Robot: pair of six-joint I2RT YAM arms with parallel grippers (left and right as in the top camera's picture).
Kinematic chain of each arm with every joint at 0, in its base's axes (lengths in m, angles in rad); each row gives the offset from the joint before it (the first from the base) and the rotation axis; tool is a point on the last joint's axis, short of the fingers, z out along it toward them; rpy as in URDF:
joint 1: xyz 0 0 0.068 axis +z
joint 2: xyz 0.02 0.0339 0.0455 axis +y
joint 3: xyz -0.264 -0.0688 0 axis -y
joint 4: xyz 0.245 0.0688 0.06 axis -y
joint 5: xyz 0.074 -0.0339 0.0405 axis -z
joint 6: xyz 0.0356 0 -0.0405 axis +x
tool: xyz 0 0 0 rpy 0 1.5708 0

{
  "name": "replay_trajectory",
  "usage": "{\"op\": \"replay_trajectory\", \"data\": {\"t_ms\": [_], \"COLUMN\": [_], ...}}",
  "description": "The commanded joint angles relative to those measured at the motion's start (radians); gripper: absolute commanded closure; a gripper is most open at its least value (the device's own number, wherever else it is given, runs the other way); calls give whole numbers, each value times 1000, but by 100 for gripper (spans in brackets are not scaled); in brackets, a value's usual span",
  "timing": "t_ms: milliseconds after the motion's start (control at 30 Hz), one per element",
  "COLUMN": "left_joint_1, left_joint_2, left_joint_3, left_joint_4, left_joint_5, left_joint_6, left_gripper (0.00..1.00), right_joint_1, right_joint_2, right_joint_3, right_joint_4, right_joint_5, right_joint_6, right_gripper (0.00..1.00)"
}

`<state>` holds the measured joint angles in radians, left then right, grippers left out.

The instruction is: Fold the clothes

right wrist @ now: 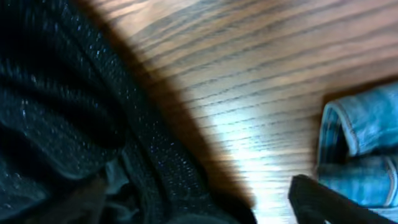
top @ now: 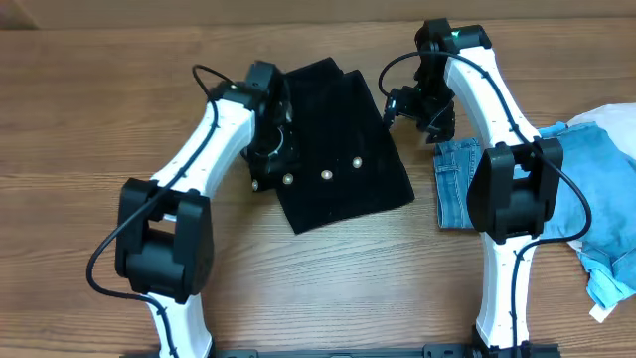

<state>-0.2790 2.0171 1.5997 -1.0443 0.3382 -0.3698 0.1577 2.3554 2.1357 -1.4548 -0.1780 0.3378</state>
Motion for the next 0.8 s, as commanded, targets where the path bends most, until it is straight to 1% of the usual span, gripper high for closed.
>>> {"op": "replay_trajectory", "data": {"t_ms": [0,133,167,233,300,333,367,400,433,533,633,700,767], "left_joint_1": [23,25,24,22,14,11,10,10,10,12,14,31,69], "left_joint_2": [-34,-79,-91,-106,-108,-108,-108,-108,-108,-108,-108,-108,-108], "left_joint_3": [105,144,144,144,144,144,144,144,144,144,144,144,144], "left_joint_4": [-74,-108,-108,-101,-102,-102,-99,-97,-96,-101,-124,-137,-137], "left_joint_5": [8,-6,-3,23,48,47,48,48,47,35,-30,-62,-60], "left_joint_6": [100,131,131,145,175,175,175,175,175,176,175,165,139], "left_gripper": [62,59,56,48,39,32,18,12,10,10,10,10,9], "right_joint_1": [4,5,5,5,5,6,11,15,24,46,50,50,50], "right_joint_2": [-2,-2,-2,-2,-2,-2,-2,-2,-2,-2,-11,-43,-103], "right_joint_3": [-45,-100,-104,-114,-115,-115,-115,-115,-115,-112,-83,-57,-53], "right_joint_4": [25,74,82,105,119,124,130,134,137,153,135,122,122], "right_joint_5": [-20,-194,-202,-210,-258,-286,-314,-314,-312,-310,-309,-309,-301], "right_joint_6": [-10,-107,-107,-107,-107,-107,-107,-107,-107,-79,-68,-64,-65], "right_gripper": [0,0,0,0,0,0,0,0,0,0,1,1,0]}}
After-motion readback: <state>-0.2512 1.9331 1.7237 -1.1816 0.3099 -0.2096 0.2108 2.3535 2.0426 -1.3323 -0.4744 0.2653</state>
